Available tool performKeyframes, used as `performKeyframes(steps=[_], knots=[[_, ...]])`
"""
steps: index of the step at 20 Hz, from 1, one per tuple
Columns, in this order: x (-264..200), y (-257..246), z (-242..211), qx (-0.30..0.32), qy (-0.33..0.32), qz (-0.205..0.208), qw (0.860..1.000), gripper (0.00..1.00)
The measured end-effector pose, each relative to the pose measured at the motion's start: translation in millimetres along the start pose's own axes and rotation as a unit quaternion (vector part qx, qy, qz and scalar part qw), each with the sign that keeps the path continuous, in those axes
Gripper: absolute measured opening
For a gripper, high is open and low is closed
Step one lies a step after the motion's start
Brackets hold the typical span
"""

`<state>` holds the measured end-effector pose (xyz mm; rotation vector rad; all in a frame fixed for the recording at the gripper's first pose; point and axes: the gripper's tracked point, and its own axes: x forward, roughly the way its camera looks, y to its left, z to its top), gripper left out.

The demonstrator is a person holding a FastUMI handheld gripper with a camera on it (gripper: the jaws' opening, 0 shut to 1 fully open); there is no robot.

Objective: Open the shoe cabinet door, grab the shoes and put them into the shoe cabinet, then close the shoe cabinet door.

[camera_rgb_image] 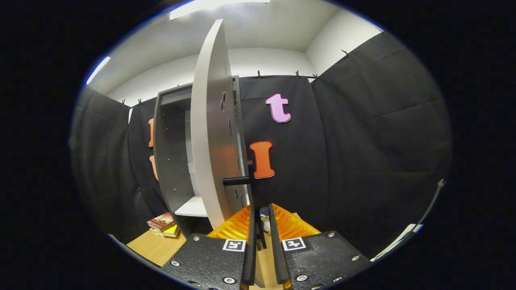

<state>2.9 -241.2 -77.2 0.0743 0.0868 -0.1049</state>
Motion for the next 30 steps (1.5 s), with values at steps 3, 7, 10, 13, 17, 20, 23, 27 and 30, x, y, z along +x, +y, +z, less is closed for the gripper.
performKeyframes(steps=[3,7,10,13,17,20,23,27,30], knots=[[-11.7,-5.2,8.1,-0.003,-0.01,-0.006,1.0,0.24],[-29.6,-12.5,13.0,-0.004,-0.011,-0.023,1.0,0.28],[-45.5,-9.0,18.4,-0.016,-0.018,-0.034,0.999,0.48],[-56.8,6.7,23.4,-0.015,-0.02,-0.034,0.999,0.71],[-71.2,43.3,33.4,-0.008,-0.031,-0.015,0.999,0.86],[-78.1,77.8,38.2,-0.012,-0.032,-0.001,0.999,0.92],[-78.5,122.1,44.4,-0.017,-0.036,0.026,0.999,0.93],[-72.5,177.3,40.9,-0.01,-0.033,0.052,0.998,0.93],[-63.9,214.7,32.5,-0.022,-0.027,0.061,0.997,0.93]])
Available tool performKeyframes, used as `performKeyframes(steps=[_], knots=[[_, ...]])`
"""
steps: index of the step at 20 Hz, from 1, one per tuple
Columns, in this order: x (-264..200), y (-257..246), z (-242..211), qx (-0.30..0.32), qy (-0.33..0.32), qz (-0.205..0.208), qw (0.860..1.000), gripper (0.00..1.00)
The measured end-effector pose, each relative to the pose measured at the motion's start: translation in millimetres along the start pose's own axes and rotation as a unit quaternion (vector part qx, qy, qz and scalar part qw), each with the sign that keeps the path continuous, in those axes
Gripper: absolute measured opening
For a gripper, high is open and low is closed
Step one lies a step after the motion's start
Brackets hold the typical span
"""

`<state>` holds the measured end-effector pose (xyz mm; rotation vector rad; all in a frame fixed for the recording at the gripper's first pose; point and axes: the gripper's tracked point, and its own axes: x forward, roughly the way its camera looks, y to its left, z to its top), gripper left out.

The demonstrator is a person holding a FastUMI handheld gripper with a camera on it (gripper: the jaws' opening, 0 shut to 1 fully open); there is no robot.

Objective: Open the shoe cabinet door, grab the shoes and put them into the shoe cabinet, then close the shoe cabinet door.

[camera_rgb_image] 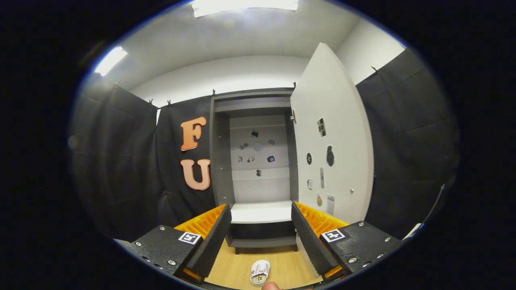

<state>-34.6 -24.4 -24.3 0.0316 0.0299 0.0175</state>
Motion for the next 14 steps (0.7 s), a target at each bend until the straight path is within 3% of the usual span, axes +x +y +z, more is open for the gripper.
performKeyframes(steps=[6,14], knots=[[20.8,46.9,-16.7,-0.015,0.008,0.002,1.0,0.93],[45.0,50.9,-75.9,-0.026,0.066,-0.021,0.997,0.93]])
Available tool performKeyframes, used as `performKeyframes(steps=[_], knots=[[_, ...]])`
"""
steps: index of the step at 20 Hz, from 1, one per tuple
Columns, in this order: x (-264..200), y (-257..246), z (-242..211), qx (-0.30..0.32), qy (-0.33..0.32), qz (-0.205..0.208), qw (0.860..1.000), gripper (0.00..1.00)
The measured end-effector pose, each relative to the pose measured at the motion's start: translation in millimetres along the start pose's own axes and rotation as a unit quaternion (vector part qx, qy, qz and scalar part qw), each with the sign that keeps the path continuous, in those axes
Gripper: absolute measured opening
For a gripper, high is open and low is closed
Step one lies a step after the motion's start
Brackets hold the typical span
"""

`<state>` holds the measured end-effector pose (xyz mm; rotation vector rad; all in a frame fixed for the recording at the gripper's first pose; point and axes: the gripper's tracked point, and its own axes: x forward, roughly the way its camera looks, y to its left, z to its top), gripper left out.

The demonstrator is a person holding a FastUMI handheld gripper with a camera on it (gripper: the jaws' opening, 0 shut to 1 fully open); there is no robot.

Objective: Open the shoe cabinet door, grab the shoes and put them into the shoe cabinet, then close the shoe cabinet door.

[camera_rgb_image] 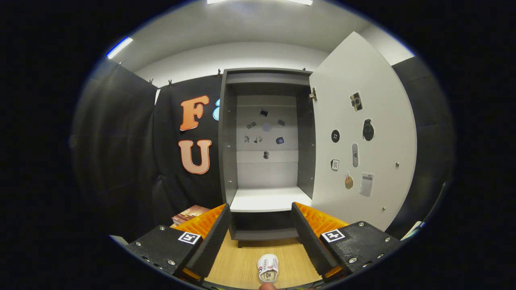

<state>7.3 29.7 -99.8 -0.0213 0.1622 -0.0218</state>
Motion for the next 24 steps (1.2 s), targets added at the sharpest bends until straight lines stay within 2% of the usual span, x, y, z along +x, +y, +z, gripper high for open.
performKeyframes(steps=[7,11,24], knots=[[36.3,4.6,-117.6,0.038,0.115,0.005,0.993,0.94],[49.7,6.3,-185.8,0.026,0.176,0.006,0.984,0.94],[59.3,18.2,-350.6,0.049,0.336,0.008,0.941,0.94]])
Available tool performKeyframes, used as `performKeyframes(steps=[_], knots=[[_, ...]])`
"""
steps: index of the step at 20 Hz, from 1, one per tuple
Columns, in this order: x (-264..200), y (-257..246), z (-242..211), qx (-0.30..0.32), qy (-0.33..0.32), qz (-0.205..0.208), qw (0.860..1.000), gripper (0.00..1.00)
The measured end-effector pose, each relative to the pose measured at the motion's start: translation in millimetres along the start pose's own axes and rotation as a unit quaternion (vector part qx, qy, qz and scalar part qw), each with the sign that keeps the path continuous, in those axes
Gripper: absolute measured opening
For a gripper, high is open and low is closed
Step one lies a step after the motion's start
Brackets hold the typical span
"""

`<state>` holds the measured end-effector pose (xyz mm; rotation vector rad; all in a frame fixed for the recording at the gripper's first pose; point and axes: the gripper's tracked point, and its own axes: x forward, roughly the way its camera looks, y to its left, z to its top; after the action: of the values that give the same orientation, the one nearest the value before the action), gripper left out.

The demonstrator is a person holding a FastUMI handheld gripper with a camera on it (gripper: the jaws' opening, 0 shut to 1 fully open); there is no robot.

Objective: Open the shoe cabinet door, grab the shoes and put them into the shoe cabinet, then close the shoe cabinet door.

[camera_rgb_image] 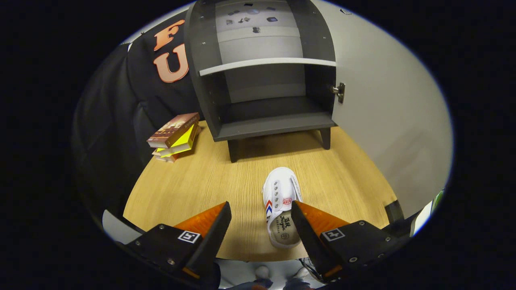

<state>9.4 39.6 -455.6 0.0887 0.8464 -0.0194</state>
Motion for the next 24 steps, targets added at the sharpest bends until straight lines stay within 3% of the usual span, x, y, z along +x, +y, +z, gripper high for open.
performKeyframes(steps=[7,17,24], knots=[[46.0,2.3,-46.9,0.008,0.072,0.005,0.997,0.89],[69.6,-10.2,-65.0,0.022,0.105,-0.006,0.994,0.52],[76.4,-9.6,-62.6,0.019,0.113,-0.008,0.993,0.47]])
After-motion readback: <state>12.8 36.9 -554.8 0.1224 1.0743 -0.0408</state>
